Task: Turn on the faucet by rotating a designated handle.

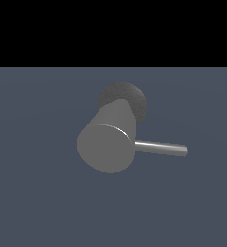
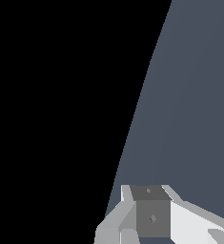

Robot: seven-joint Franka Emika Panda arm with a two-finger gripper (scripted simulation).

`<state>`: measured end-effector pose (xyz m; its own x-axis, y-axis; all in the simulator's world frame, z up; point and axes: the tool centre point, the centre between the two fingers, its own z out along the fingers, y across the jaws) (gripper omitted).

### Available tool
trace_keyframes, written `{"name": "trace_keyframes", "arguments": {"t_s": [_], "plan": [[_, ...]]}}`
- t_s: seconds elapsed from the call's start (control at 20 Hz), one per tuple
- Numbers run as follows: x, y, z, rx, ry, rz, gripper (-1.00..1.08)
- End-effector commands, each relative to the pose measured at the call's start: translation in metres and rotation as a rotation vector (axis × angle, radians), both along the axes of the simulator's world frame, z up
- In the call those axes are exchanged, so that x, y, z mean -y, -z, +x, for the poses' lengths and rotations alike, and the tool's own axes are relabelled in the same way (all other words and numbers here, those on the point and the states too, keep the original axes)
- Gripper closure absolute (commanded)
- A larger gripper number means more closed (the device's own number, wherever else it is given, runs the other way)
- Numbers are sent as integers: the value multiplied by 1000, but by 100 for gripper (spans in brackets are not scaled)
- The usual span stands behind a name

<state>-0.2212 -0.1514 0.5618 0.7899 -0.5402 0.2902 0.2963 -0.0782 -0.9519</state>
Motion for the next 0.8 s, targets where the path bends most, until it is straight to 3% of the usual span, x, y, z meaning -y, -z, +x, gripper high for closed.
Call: {"name": "trace_keyframes", "arguments": {"t_s": [0.0, 0.4, 0.75], "plan": [[18, 6, 3, 23, 32, 96, 108], [75, 39, 13, 61, 145, 397, 108], [118, 90, 24, 50, 258, 652, 108]]}}
